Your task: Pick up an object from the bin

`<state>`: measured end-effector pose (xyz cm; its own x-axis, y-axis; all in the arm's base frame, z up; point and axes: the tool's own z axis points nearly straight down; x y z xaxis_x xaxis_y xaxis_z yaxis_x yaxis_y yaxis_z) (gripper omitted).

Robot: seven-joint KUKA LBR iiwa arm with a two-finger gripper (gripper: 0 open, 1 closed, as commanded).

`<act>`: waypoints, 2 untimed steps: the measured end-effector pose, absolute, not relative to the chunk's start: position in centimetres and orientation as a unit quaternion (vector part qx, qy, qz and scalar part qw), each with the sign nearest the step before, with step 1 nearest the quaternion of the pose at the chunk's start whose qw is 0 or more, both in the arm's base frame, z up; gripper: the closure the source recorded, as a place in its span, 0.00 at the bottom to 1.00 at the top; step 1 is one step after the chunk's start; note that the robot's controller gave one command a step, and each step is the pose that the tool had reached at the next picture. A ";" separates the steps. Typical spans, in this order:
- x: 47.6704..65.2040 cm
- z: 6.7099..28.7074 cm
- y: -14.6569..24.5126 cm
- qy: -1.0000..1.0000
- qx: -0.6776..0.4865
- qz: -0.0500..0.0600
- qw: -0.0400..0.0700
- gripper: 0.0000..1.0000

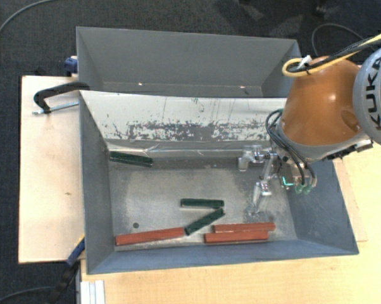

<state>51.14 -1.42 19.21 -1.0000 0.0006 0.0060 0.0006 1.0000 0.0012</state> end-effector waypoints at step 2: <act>56.7 18.5 1.4 -0.999 -0.044 -0.001 -0.008 0.00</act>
Offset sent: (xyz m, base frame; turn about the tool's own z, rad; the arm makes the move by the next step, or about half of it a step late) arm -0.0072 0.0284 -0.1111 0.1159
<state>56.73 1.39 18.51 -0.9959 0.0885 -0.0160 0.0885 0.9961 0.0028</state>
